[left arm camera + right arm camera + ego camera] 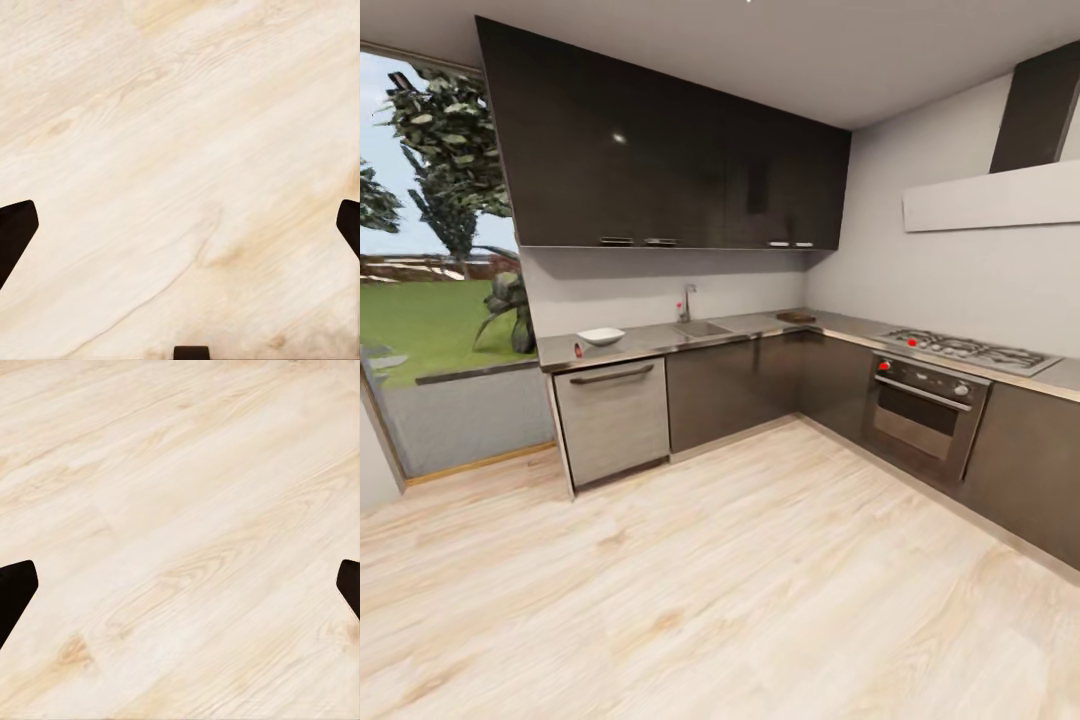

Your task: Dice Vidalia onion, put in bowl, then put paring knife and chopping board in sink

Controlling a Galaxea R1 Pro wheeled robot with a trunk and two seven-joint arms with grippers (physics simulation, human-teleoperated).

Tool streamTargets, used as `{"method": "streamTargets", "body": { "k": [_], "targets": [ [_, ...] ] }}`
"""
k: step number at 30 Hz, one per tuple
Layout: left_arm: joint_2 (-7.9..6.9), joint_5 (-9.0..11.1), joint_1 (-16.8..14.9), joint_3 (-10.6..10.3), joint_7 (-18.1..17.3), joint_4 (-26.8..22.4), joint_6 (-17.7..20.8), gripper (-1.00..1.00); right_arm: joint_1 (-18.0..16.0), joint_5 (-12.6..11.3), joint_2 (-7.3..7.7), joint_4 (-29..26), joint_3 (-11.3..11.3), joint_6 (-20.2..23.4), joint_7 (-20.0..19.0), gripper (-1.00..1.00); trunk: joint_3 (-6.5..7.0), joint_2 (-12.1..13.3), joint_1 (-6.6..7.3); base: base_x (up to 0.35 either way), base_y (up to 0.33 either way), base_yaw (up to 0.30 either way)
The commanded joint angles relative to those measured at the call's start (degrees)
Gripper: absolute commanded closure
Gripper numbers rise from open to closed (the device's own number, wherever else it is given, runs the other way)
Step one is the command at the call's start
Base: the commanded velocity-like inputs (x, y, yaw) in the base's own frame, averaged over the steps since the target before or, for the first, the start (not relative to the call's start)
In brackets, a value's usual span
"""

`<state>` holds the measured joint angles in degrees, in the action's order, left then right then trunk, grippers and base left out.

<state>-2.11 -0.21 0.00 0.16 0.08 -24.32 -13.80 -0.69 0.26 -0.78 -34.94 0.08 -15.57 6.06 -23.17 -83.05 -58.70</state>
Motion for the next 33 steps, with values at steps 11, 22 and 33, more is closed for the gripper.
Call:
{"method": "streamTargets", "body": {
  "k": [11, 22, 33],
  "targets": [
    [0.0, -0.06, 0.0, 0.01, 0.01, -0.07, -0.13, -1.0, -0.02, 0.04, -0.01, 0.04, 0.01, -0.15, 0.18, -1.0, -0.05, -0.03, -0.03, 0.296, -0.185, 0.107],
    [0.0, -0.06, 0.0, 0.01, 0.01, -0.06, -0.11, -1.0, -0.03, 0.05, -0.01, 0.04, 0.01, -0.14, 0.18, -1.0, -0.05, -0.03, -0.03, 0.296, -0.185, 0.114],
    [0.0, -0.05, 0.0, 0.01, 0.01, -0.08, -0.11, -1.0, -0.02, 0.06, -0.01, 0.04, 0.01, -0.14, 0.18, -1.0, -0.05, -0.03, -0.03, 0.296, -0.185, 0.115]
  ]
}}
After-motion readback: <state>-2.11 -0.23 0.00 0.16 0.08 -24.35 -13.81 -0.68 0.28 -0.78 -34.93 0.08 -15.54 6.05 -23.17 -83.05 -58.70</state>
